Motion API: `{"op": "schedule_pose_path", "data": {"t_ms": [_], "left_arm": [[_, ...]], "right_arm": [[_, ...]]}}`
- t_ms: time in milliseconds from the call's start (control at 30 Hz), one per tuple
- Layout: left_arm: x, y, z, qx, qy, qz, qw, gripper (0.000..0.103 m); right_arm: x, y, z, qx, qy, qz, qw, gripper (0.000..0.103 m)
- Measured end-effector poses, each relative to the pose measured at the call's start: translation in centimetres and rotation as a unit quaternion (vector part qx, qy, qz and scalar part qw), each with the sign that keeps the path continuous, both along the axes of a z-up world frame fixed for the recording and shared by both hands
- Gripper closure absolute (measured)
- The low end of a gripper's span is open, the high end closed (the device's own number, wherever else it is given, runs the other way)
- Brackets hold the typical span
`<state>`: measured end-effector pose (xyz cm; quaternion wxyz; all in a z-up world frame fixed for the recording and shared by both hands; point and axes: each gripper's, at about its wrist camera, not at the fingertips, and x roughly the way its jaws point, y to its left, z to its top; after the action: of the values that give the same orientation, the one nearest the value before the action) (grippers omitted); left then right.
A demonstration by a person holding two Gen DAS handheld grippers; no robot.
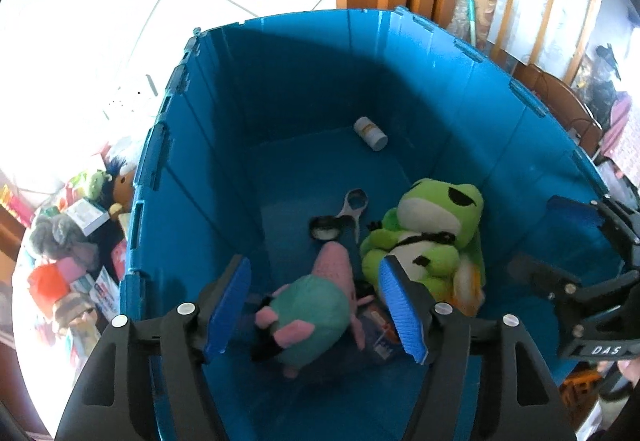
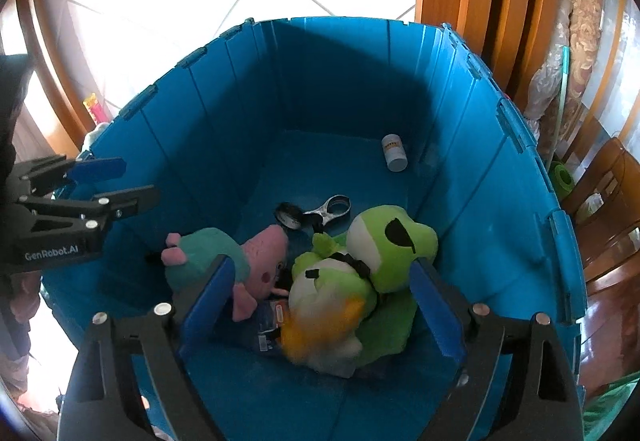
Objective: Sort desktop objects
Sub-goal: 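Open both tools to drop the tape roll and bunny into the crate, then move both tools back over the cluttered table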
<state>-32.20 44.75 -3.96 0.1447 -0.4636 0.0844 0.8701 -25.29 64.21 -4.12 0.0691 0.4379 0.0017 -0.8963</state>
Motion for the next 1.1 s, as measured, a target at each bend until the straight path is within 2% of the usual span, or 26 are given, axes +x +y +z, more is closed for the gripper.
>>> {"op": "schedule_pose_path", "data": {"t_ms": [100, 633, 1100], "left_arm": [[0.1, -0.3, -0.1, -0.002, 0.003, 0.005, 1.0, 0.021], [2.1, -1.3, 0.7, 0.004, 0.022, 0.007, 0.9997, 0.02], [4.0, -6.9, 4.0, 0.032, 0.069, 0.033, 0.9966, 0.02]], "right_arm": [[0.0, 0.0, -0.1, -0.002, 0.0, -0.001, 1.0, 0.013], [1.5, -0.4, 0.9, -0.001, 0.016, -0.012, 1.0, 0.013], [1.2, -5.1, 1.8, 0.001, 0.03, 0.014, 0.999, 0.013]]}}
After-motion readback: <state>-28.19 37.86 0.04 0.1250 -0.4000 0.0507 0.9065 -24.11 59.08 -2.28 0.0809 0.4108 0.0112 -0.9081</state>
